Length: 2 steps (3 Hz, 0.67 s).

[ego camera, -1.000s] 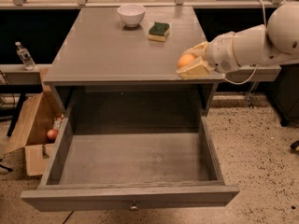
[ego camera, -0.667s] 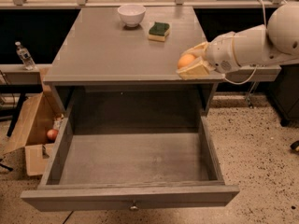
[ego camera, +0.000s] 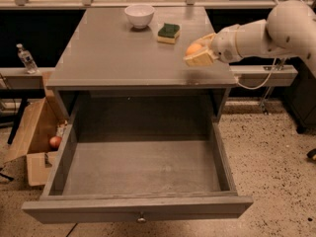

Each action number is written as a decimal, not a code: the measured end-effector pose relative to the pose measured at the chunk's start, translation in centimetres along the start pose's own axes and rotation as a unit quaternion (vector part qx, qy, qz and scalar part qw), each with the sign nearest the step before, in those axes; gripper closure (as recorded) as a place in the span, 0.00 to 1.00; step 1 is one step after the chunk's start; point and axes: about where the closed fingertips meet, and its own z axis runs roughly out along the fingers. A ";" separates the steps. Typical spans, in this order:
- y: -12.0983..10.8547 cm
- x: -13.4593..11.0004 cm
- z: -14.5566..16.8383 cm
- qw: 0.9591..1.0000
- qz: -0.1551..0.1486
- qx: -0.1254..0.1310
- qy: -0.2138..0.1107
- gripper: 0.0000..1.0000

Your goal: Pick orange from top drawer and place on counter

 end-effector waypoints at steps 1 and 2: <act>-4.0 0.9 2.6 0.998 0.040 0.033 -0.020 1.00; -6.7 2.1 4.9 0.994 0.088 0.052 -0.027 1.00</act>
Offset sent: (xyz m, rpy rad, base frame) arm 0.1259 -0.0165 -0.0404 0.2140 0.1039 -0.2693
